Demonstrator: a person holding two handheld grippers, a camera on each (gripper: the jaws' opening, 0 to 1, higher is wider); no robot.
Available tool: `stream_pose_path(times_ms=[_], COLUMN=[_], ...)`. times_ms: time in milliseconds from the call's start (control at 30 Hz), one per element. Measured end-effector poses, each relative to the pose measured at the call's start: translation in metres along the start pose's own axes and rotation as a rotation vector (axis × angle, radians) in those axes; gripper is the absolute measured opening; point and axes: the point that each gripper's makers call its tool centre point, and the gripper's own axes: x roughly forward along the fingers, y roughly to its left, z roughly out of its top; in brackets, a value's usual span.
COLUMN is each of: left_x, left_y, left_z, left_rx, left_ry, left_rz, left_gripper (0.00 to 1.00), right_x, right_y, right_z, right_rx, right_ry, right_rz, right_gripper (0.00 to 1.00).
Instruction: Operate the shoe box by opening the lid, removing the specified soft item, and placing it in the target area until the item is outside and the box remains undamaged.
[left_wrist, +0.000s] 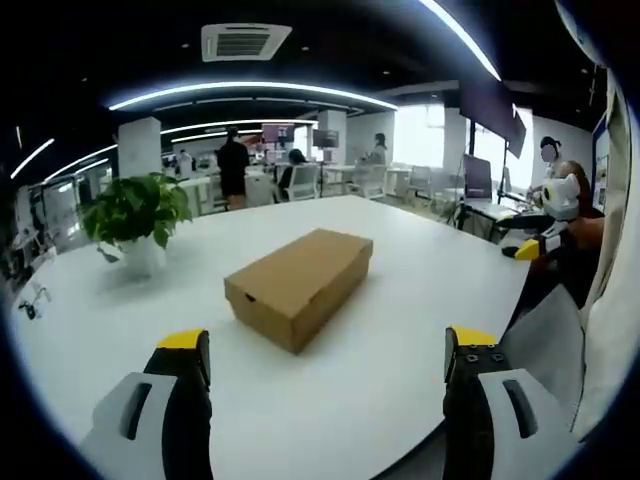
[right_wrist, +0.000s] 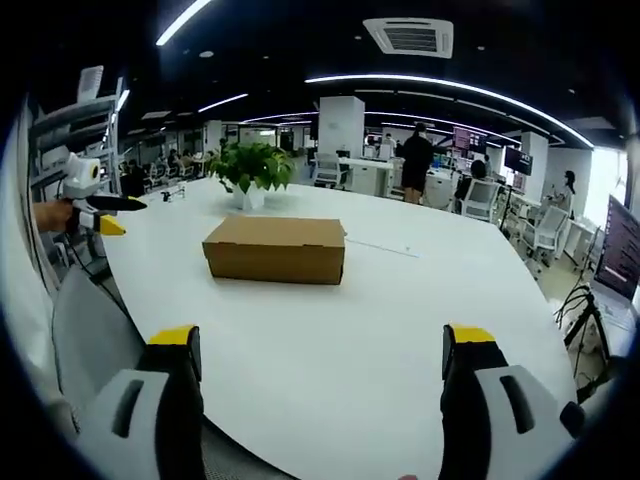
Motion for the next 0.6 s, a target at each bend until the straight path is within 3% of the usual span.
stream_pose_path(times_ms=[600], left_x=[0.0024], left_y=[0.0002], left_z=[-0.0042], left_rx=[-0.002], left_ry=[0.008], left_rz=[-0.013], left_gripper=[1.0], right_x=[-0.0021], right_y=[0.0034], right_z=[-0.0017], right_rx=[0.004], right_ry=[0.005], right_rz=[-0.004], right_gripper=[0.96])
